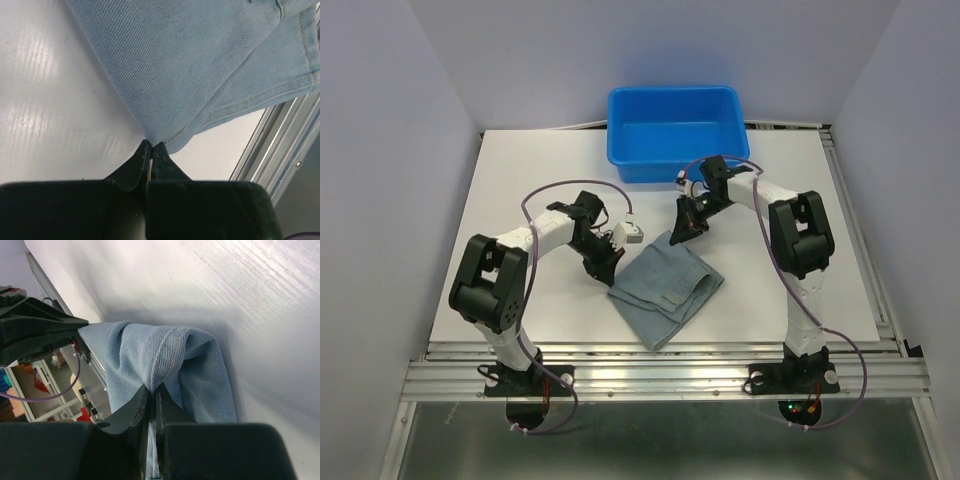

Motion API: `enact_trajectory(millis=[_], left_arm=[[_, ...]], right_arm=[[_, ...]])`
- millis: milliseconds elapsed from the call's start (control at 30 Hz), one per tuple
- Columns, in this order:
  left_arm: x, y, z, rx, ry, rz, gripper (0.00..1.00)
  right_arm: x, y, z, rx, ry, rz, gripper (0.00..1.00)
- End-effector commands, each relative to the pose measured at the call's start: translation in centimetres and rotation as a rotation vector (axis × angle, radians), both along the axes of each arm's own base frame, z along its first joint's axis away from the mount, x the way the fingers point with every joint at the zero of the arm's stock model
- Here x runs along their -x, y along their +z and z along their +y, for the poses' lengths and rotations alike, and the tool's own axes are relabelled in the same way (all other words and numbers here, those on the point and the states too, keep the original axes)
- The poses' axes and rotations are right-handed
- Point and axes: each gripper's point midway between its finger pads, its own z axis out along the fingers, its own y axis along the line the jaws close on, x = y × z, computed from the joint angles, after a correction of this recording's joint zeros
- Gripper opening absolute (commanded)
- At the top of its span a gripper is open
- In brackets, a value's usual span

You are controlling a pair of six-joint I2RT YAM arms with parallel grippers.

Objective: Fold and stack the skirts
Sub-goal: Fold the skirt

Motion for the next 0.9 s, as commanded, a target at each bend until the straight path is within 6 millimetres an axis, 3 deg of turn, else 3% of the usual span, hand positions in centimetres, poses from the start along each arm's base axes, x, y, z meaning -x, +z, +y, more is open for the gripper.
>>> enact_trajectory(millis=[0,67,267,567,633,700,833,867], left_arm=[[2.2,1.1,1.9,-0.054,-0.069,-0.002,0.00],[3.1,0.9,2.7,-0.076,-0.089,0.005,0.00],[5.1,-0.3,4.8,-0.150,-0.150,0.026,0.00],[4.8,-1.6,6.7,-0.233,-0.161,-0.046,0.03],[4.5,-0.9,5.9,-0.190,-0.149,-0.067,0.18],[3.4,0.9,4.7,-0.128,-0.138,-0.117,0.26],[1.5,6.0,1.5,0.036,-0.097,-0.201,0.48],[0.8,7.4,1.1,0.062,-0.079,-0.239,0.50]], right_arm=[[-1.9,2.3,-0.3,0.005,-0.024,-0.143,0.01],[-2.7,2.4,-1.3,0.011,-0.047,-0.157,0.01],[-2.6,2.0,-1.6,0.021,-0.035,-0.175,0.01],[-3.7,1.7,-2.3,0.058,-0.029,-0.234,0.01],[-3.5,1.8,-2.2,0.043,-0.018,-0.234,0.01],[-2.5,1.8,-1.5,0.026,0.043,-0.247,0.01],[0.3,1.3,-0.1,0.012,0.133,-0.221,0.01],[0.7,1.0,0.1,0.015,0.143,-0.215,0.01]])
